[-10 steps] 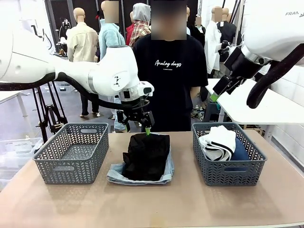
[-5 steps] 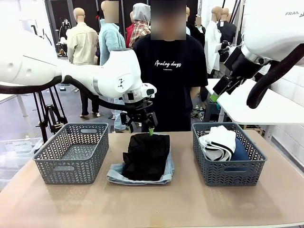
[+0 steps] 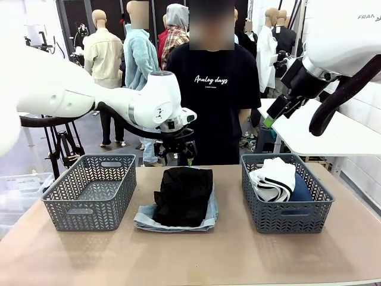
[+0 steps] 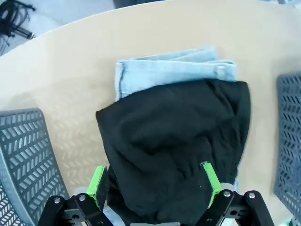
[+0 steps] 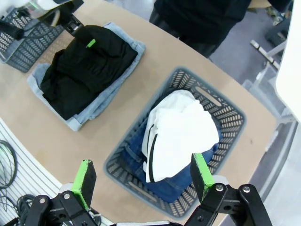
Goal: Sort the tops and bottoms.
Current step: Lift clothes from the center of the table with your left hand.
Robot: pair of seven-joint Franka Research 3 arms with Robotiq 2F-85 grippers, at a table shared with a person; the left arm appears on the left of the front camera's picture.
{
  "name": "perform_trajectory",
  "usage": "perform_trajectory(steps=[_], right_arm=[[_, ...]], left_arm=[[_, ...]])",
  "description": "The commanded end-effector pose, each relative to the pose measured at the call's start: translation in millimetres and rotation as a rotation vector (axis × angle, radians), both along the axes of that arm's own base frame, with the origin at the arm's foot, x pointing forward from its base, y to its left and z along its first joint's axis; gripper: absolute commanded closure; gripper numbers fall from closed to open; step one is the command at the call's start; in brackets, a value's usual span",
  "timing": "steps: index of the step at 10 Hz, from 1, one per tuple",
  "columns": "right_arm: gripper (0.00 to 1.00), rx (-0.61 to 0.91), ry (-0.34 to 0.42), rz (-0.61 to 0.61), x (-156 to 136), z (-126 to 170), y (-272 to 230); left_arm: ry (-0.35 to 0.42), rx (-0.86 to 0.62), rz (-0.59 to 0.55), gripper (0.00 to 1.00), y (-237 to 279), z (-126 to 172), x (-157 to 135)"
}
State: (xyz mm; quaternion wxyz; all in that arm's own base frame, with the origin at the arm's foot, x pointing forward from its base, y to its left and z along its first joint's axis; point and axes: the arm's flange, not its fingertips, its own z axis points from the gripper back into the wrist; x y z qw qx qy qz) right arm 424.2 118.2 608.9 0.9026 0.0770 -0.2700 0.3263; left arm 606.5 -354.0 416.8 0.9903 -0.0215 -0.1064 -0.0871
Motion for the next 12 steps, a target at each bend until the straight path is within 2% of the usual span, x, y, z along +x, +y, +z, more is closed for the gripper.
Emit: perform_trajectory(steps=[1,2,5,10,12], right_arm=[[0.00,0.005,0.005,0.006,-1,-3,-1],[0.00,0.005,0.005,0.006,-1,-3,-1],[0.00,0.005,0.005,0.006,-1,-3,-1],[0.00,0.005,0.005,0.006,-1,-3,-1],[0.00,0.005,0.005,0.006,-1,-3,-1]], left_arm=[[0.020,0.036,0.095,0.00,-3,-3,11],[0.003,0.042,0.127,0.00,0,-9,15],[0.054,0.016,0.178,0.00,15,-29,25],[0.090,-0.037,0.168,0.00,14,-46,28],[0.137,-0.051,0.192,0.00,14,-51,29]])
